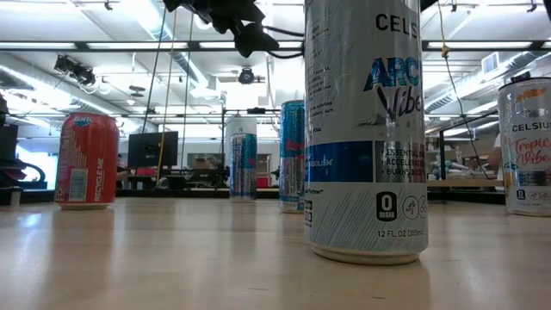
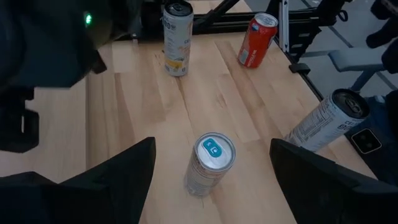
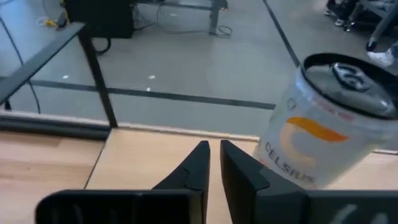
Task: Place canned beverage on shelf
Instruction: Put the top white yellow soda can on the shelf
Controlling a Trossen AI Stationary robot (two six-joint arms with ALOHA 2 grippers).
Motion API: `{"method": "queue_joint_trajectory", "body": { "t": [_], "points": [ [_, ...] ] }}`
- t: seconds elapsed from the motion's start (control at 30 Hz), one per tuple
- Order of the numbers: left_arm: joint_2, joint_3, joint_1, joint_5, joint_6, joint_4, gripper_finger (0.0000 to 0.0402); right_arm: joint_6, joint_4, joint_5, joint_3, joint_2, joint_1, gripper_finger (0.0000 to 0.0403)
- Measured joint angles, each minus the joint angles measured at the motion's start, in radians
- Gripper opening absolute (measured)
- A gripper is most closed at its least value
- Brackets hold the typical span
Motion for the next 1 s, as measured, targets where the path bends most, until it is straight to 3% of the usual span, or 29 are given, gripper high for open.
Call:
{"method": "queue_joint_trajectory", "body": {
  "t": [0.43, 1.0],
  "points": [
    [0.0, 0.0, 0.0, 0.0, 0.003, -0.001, 0.0318, 0.06, -0.03, -0.022, -0.043, 0.006, -0.029, 0.0007],
    [0.0, 0.0, 0.0, 0.0, 0.002, -0.002, 0.0318, 0.132, -0.087, -0.005, -0.06, 0.006, -0.043, 0.0008]
  ]
}}
